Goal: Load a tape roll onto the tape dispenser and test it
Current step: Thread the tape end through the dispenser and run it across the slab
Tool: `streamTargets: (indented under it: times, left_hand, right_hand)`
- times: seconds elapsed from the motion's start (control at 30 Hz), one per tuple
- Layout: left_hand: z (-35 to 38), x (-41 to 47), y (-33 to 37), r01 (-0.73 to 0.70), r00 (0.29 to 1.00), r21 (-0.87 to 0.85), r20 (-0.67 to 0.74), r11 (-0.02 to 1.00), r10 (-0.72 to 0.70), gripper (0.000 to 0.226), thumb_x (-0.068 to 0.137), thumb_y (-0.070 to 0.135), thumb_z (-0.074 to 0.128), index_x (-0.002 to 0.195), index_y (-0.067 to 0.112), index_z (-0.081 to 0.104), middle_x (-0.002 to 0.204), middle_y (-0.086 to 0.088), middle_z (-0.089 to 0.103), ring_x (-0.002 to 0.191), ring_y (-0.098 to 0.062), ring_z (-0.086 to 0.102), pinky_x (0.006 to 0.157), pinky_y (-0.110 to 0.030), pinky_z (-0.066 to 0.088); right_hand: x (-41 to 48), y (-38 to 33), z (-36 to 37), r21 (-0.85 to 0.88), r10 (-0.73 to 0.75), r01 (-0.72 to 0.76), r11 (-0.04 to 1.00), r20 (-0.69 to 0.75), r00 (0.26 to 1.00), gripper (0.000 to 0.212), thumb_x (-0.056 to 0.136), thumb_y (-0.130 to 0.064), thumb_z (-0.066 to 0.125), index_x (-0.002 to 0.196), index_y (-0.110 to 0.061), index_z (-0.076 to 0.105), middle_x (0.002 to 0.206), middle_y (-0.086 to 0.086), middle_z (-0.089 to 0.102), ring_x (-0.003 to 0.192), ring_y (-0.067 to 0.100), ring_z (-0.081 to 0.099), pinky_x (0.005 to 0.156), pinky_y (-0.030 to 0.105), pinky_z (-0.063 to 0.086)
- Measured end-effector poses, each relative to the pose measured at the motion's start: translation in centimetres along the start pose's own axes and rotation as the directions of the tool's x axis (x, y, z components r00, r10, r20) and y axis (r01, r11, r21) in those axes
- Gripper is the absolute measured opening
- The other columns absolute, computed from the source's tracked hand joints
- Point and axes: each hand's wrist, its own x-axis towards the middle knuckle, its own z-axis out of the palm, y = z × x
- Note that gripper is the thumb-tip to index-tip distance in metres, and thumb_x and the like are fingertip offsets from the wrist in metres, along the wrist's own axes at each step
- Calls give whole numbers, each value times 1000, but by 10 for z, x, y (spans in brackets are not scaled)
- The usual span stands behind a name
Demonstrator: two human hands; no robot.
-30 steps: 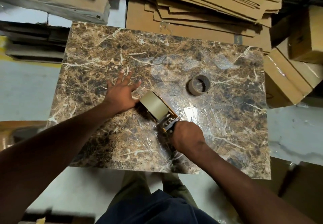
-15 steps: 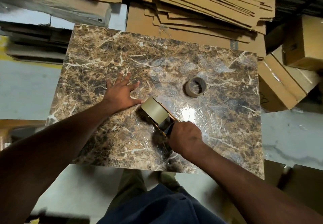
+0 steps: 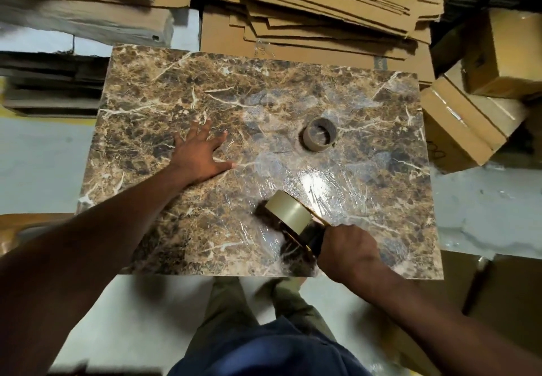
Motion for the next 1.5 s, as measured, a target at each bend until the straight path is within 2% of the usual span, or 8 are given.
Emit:
streamTargets:
  times: [0.13,0.23,0.43,0.63,0.93,1.07,1.23,1.5]
  left_hand:
    - [-5,-6,11,-14,999,1,-41,1000,14,83,95,82,37,166,44,16,178,-11,-1,164,-38,4,125,-73,-6]
    - [-17,-19,36,-123,985,-300,-155,946,79,65,108,57,43,166,34,27,177,-9,12,163,-33,15,130,-61,6]
    - [-39,-39,93,24,999,-941,15,339,-29,47,114,44,38,160,36,45,162,-8,49,143,-26,51,113,-37,44]
    - [-47,-25,89,55,998,-970,46,238,-43,49,113,36,45,157,15,50,154,0,56,133,-11,59,117,-41,47]
    - [-63,5,70,3,984,-843,-95,538,-153,46,108,40,59,146,16,64,150,-2,63,137,-14,58,118,-34,46]
    - [-58,15,57,28,973,-809,-113,587,-202,48,106,49,59,83,11,78,79,2,71,72,-3,60,69,-21,45]
    - [-45,24,46,129,961,-772,-59,623,-272,48,105,41,63,67,11,63,54,10,47,48,-7,39,57,-24,35]
    - [-29,25,42,77,975,-592,-125,803,-186,41,106,52,55,94,22,80,86,6,76,78,-11,65,74,-29,51]
  right_hand:
    - [4,0,-12,36,-50,52,998,-55,997,29,94,-30,50,110,-19,71,106,5,73,99,29,71,70,31,46]
    - [17,-2,-27,114,-84,97,989,-111,990,31,94,-37,49,108,-19,70,106,8,74,98,31,71,70,31,43]
    - [61,-9,-43,403,-81,120,907,-111,990,34,89,-52,54,87,-19,62,88,8,68,77,30,61,64,30,43]
    - [101,-12,-35,757,-120,136,638,-77,990,32,79,-50,77,82,-19,70,79,1,66,77,22,64,62,33,45]
    - [148,-44,-27,619,-73,248,745,-295,953,47,81,-62,67,63,-20,58,59,-5,52,64,23,55,55,29,34]
    - [162,-54,-22,574,-51,272,772,-371,927,48,79,-66,62,65,-20,55,59,-2,55,62,24,54,55,28,35]
    - [176,-54,-20,456,-56,287,842,-455,889,64,71,-76,47,79,-16,68,69,11,53,69,27,51,63,32,39]
    - [186,-47,-13,350,-121,327,878,-499,858,45,77,-68,47,73,-23,53,66,7,52,80,29,56,70,34,32]
